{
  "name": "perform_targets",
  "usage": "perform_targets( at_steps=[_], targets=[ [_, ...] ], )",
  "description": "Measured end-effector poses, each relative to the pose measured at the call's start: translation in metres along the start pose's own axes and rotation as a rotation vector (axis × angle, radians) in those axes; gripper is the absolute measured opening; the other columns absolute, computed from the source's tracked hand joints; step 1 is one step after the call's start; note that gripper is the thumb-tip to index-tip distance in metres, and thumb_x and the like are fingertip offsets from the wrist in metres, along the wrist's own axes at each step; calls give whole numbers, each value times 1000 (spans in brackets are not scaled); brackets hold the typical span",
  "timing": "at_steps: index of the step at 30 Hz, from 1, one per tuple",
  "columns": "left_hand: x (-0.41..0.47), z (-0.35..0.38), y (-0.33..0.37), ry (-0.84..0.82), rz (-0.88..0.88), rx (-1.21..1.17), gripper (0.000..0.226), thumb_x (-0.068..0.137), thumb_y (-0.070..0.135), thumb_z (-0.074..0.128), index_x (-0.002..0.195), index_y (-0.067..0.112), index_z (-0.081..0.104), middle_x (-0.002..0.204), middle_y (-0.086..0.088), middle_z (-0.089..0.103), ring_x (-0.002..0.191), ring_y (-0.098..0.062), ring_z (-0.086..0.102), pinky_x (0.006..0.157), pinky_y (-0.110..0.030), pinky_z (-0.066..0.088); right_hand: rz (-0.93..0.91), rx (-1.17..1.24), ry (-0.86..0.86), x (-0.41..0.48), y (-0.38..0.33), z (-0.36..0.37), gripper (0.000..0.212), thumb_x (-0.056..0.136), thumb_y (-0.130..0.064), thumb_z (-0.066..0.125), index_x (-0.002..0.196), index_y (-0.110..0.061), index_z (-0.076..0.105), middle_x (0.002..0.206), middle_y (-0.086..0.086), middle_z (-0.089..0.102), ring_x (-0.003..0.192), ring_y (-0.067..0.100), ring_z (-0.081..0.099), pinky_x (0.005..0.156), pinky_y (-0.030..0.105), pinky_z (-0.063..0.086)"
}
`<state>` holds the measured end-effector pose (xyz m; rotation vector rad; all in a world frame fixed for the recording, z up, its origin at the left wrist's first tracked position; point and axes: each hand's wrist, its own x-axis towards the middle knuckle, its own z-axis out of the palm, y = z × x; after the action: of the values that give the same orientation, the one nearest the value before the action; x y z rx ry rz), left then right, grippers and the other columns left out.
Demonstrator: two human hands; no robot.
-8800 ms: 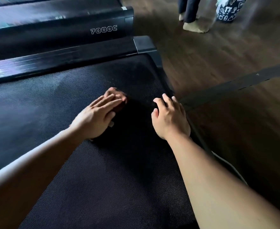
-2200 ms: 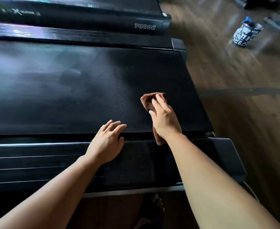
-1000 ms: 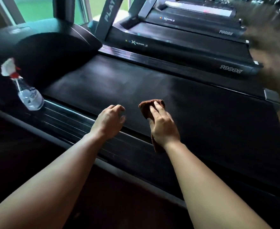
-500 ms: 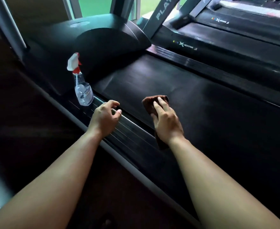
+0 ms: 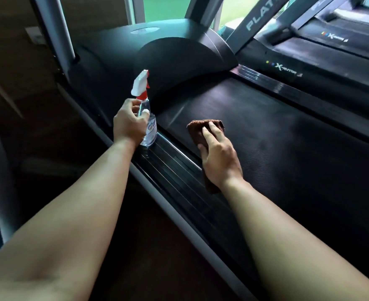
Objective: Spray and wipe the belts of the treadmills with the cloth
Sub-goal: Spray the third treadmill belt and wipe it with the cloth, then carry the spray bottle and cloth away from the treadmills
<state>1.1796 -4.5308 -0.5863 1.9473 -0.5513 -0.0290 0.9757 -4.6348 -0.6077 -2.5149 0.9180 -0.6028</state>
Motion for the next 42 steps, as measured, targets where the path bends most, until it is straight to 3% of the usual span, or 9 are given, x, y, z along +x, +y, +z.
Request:
perform_targets(
  at_steps=[3, 7, 9, 16, 23, 28, 32, 36, 42],
  targets=[
    [29, 7, -8, 50, -62, 33, 35, 91, 28, 64, 124, 16, 59, 112, 3, 65, 102, -16, 62, 85, -22, 45, -17, 11, 8, 11, -6, 8, 51, 100, -20, 55, 148, -13, 43, 160, 3, 31, 141, 30, 36, 113, 45, 35],
    [63, 14, -15, -27, -154, 39, 67, 87, 38, 70, 145, 18, 44, 140, -5, 53, 123, -23, 54, 104, -37, 45, -54, -15, 18, 22, -4, 16, 50, 99, -21, 56, 147, -13, 46, 159, 3, 34, 139, 31, 39, 109, 51, 41],
    [71, 17, -17, -90, -175, -64, 72, 85, 37, 72, 148, 21, 40, 138, -2, 55, 120, -21, 57, 104, -39, 48, -54, -16, 23, 25, -3, 20, 49, 98, -21, 57, 146, -14, 47, 158, 3, 35, 138, 31, 40, 106, 54, 43],
    [82, 23, -24, -165, -61, -48, 21, 94, 30, 68, 111, 20, 62, 100, 4, 64, 96, -18, 61, 85, -30, 50, -51, -33, 0, 28, -2, 23, 49, 100, -23, 55, 147, -16, 46, 159, 0, 33, 138, 29, 39, 104, 55, 44],
    [77, 21, -28, -96, -10, -110, 35, 87, 24, 76, 108, 21, 48, 92, 12, 57, 88, -14, 59, 84, -32, 51, -26, -43, -15, 23, -4, 18, 50, 100, -24, 54, 149, -18, 44, 160, -2, 30, 140, 27, 35, 106, 55, 42],
    [60, 18, -27, -99, 10, -143, 53, 82, 20, 74, 128, 20, 47, 102, 3, 60, 94, -20, 59, 94, -39, 52, -9, -32, 15, 14, -8, 9, 49, 100, -22, 54, 148, -15, 44, 160, 0, 32, 140, 28, 37, 108, 52, 41],
    [36, 22, -10, -192, 83, -131, 31, 79, 18, 69, 107, 22, 55, 84, 11, 55, 80, -16, 54, 84, -40, 50, 3, -21, 45, 0, -11, -4, 49, 100, -21, 54, 147, -12, 45, 159, 3, 33, 141, 29, 36, 111, 47, 39],
    [7, 28, 14, -269, 43, -268, 41, 75, 24, 69, 115, 27, 62, 83, 11, 56, 79, -14, 55, 82, -37, 51, 25, -6, 75, -16, -8, -26, 50, 100, -20, 55, 147, -10, 45, 159, 6, 34, 141, 31, 36, 113, 47, 36],
    [-38, 43, 62, -300, 96, -379, 24, 82, 23, 74, 105, 25, 65, 82, 10, 59, 77, -13, 56, 88, -50, 54, 66, -14, 147, -45, 5, -71, 49, 99, -20, 56, 146, -10, 46, 158, 6, 36, 139, 33, 38, 111, 49, 37]
  ],
)
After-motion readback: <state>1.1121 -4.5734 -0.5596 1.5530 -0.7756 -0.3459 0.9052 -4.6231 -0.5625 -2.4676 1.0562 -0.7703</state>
